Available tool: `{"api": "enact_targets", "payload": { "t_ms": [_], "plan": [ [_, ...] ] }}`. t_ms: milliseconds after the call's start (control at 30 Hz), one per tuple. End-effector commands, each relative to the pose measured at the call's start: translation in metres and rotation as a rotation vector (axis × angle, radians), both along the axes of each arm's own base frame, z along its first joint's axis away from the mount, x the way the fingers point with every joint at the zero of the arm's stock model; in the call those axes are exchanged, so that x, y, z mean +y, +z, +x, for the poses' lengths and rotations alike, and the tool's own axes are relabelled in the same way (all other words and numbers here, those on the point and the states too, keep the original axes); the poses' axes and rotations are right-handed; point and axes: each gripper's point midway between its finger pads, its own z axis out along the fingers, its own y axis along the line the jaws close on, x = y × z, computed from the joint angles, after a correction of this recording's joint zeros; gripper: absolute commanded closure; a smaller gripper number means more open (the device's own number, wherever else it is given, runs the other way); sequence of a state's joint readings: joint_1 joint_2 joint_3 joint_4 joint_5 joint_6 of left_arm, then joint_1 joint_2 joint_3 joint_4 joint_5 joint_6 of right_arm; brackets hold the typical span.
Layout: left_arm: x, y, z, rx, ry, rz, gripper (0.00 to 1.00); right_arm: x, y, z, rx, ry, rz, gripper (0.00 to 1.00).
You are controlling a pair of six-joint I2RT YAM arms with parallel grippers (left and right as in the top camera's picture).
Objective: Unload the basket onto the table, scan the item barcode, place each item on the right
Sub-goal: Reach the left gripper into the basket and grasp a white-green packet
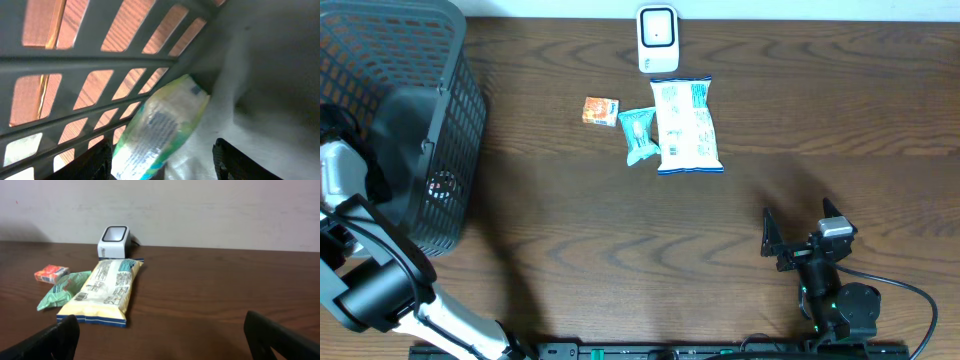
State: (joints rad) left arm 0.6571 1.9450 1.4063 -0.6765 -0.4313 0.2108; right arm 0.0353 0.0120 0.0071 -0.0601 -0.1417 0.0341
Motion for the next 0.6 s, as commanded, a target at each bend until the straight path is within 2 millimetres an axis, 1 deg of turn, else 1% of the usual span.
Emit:
{"api": "enact_targets", "payload": {
  "t_ms": [0, 133, 233, 267, 400, 433, 533, 567],
  "plan": [
    [0.002, -0.014, -0.015, 0.028, 0.021, -0.027, 0.37, 0.002, 0.000, -0.001, 0.000, 0.012, 0.006, 0.01],
    [0.005, -0.017, -0.020, 0.026, 0.035, -0.026, 0.37, 0.002, 0.000, -0.001, 0.001, 0.012, 0.006, 0.01],
    [0.006, -0.018, -0.020, 0.021, 0.038, -0.023, 0.37, 0.002, 0.000, -0.001, 0.001, 0.012, 0.006, 0.01],
    [0.006, -0.019, -0.020, 0.017, 0.037, -0.025, 0.41, 0.002, 0.000, -0.001, 0.001, 0.012, 0.006, 0.01],
    [-0.003, -0.025, -0.008, -0.043, 0.014, -0.088, 0.46, 0.002, 0.000, -0.001, 0.001, 0.012, 0.006, 0.01],
    [-0.005, -0.026, -0.006, -0.055, 0.009, -0.102, 0.49, 0.002, 0.000, -0.001, 0.001, 0.012, 0.006, 0.01],
    [-0.006, -0.027, -0.003, -0.070, 0.007, -0.112, 0.65, 0.002, 0.000, -0.001, 0.001, 0.012, 0.006, 0.01],
    [-0.006, -0.027, -0.003, -0.070, 0.007, -0.112, 0.68, 0.002, 0.000, -0.001, 0.000, 0.012, 0.006, 0.01]
  ]
}}
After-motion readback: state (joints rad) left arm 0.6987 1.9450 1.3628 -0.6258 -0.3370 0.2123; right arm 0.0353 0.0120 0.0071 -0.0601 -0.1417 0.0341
